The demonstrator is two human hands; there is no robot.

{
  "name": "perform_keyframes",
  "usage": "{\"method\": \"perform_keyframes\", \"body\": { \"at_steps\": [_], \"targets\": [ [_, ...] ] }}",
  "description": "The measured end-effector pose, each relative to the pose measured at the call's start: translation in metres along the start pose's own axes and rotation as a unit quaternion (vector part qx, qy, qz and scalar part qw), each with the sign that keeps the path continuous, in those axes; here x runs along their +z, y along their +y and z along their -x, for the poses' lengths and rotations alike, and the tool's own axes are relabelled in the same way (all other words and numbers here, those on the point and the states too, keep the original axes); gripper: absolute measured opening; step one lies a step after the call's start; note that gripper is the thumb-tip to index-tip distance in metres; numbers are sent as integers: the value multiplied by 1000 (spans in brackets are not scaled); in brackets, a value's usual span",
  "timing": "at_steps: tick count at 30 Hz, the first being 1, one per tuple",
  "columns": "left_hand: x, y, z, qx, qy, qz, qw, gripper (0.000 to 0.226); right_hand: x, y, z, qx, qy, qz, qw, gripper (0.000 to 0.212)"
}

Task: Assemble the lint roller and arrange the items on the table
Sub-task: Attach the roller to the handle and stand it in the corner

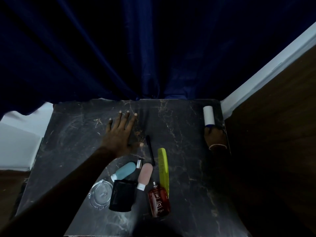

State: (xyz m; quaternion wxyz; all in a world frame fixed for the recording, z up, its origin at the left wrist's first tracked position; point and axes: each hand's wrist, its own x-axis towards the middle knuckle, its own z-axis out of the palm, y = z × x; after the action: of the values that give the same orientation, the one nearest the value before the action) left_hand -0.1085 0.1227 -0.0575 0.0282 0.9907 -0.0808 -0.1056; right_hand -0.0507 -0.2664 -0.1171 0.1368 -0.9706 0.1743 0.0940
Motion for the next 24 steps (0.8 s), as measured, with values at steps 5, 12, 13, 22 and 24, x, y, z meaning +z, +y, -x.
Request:
{"method": "perform_keyframes", "body": {
  "at_steps": [5,12,13,22,24],
  "targets": [
    [2,0,-1,7,0,-1,1000,122,-8,12,-2,12,7,-9,1000,39],
    [3,-2,4,5,-11,0,1000,113,1,-23,9,-9,-58,-7,998,39],
    [2,-2,5,4,-12,1,1000,111,3,-31,11,-13,-70,-5,997,39],
    [-1,-17,17,-18,-10,2,1000,97,30,-104,56,-192,-97,119,969,36],
    [-1,-19,18,-17,-9,5,1000,96,38,-117,68,-240,-96,152,954,38]
  ]
}}
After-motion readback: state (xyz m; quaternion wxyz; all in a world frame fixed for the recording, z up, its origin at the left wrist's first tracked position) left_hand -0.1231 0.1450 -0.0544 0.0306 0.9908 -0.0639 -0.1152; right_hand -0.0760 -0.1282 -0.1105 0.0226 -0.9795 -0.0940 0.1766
